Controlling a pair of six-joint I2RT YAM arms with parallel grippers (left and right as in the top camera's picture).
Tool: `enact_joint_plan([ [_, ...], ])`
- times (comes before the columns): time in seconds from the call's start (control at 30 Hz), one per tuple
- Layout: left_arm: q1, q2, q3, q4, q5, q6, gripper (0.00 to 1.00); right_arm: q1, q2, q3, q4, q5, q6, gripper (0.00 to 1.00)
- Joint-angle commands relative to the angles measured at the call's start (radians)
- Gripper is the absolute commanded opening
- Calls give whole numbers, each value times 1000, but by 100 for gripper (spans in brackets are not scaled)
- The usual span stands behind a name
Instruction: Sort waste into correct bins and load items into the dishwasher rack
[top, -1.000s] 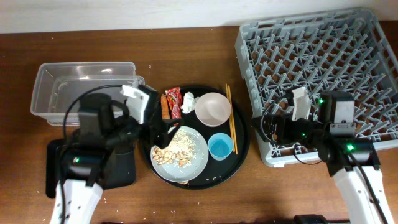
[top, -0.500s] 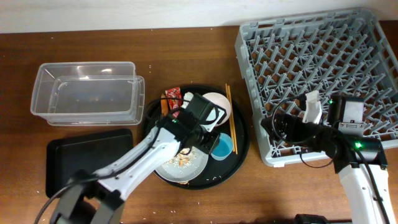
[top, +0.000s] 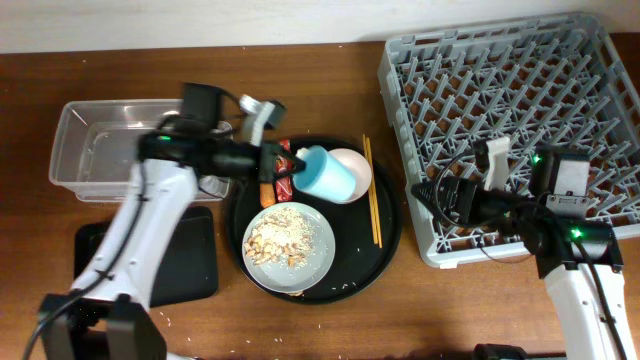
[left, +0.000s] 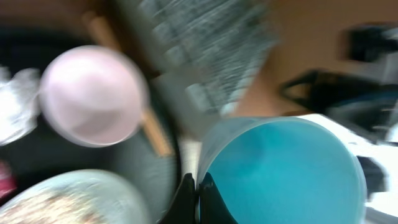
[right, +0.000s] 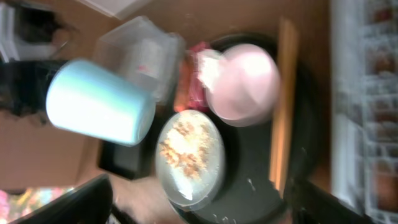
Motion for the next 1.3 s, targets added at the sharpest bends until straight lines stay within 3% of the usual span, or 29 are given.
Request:
enact_joint_plan([
  [0.0, 101, -15, 16, -10, 496, 53, 0, 67, -5, 16, 205, -294, 2, 78],
  [0.03, 100, -15, 16, -12, 573, 53, 0, 104, -5, 16, 272, -309, 8, 78],
  [0.17, 82, -16, 16, -29, 591, 34, 0, 267, 0, 16, 519, -276, 37, 78],
  [0.47, 58, -16, 16, -31, 591, 34, 0, 415, 106, 16, 677, -244, 87, 78],
  [0.5, 58, -16, 16, -31, 591, 34, 0, 431, 116, 16, 686, -244, 87, 76],
  [0.63, 58, -16, 16, -31, 591, 34, 0, 451, 122, 16, 713, -244, 87, 52],
  [0.7, 58, -15, 16, -31, 591, 34, 1, 450, 116, 16, 731, -244, 86, 51],
  [0.73, 58, -15, 16, -31, 591, 34, 20, 440, 110, 16, 731, -239, 86, 47],
  [0.77, 60, -16, 16, -30, 552, 34, 68, 407, 96, 16, 720, -230, 87, 44],
  [0.8, 69, -16, 16, -30, 482, 34, 97, 352, 73, 16, 656, -185, 87, 40],
  [1.0, 280, -16, 16, -32, 422, 34, 99, -47, -81, 78, -48, 245, 46, 41],
  [1.1, 291, -16, 16, -32, 354, 34, 99, -268, -49, 166, -328, 557, 7, 42],
  [1.27, 290, -16, 16, -45, 310, 34, 99, -323, 144, 279, -332, 757, 60, 42],
])
